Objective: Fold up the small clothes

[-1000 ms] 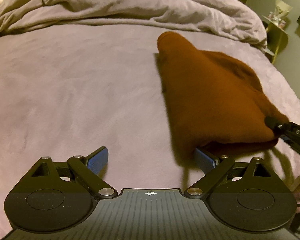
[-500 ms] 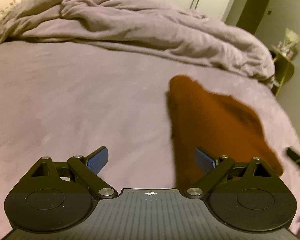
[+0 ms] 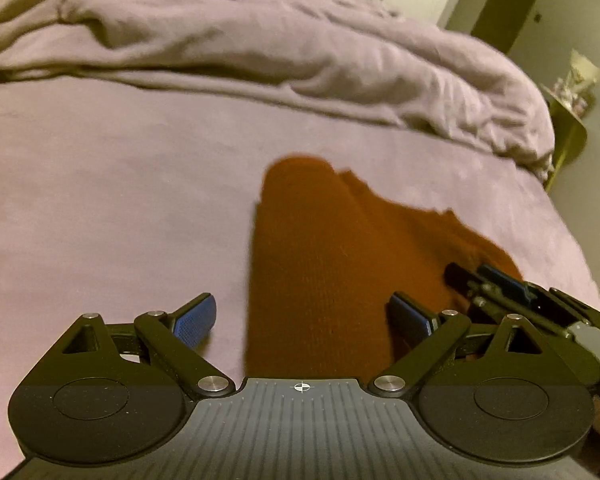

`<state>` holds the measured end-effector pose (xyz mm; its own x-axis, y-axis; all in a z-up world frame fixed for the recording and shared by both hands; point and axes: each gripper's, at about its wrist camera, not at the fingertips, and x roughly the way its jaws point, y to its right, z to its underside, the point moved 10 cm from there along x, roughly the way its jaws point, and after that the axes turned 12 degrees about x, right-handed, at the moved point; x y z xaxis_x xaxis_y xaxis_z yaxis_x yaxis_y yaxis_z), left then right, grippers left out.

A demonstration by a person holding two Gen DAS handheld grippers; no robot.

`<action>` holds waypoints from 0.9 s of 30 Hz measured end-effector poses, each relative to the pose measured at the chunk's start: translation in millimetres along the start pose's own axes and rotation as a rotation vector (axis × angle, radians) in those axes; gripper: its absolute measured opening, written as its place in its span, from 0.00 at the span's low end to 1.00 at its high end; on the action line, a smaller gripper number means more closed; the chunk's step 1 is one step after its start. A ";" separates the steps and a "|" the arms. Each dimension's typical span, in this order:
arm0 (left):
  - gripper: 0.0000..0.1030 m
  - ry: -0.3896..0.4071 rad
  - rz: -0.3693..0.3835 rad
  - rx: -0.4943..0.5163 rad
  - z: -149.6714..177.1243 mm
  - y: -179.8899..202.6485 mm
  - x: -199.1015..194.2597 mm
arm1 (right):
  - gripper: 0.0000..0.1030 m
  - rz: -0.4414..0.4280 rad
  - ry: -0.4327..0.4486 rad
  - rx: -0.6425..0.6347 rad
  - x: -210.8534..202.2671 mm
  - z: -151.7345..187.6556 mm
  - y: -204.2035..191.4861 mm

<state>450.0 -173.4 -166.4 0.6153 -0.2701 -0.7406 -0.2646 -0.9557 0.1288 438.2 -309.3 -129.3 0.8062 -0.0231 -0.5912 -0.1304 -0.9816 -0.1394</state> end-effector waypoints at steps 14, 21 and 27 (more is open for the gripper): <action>1.00 0.018 -0.019 0.071 7.4 -7.2 17.9 | 0.28 0.045 0.052 0.002 2.8 13.5 34.8; 1.00 0.029 -0.013 0.079 11.1 -14.1 -1.8 | 0.31 0.117 0.024 -0.065 -12.6 16.4 41.9; 1.00 0.051 -0.057 0.086 24.4 -55.9 -58.3 | 0.51 0.074 -0.016 0.097 -72.9 41.1 91.4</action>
<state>410.8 -101.4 -146.6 0.6678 -0.2237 -0.7100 -0.2895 -0.9567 0.0291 343.8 -389.6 -131.6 0.7829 -0.0911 -0.6154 -0.2452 -0.9543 -0.1707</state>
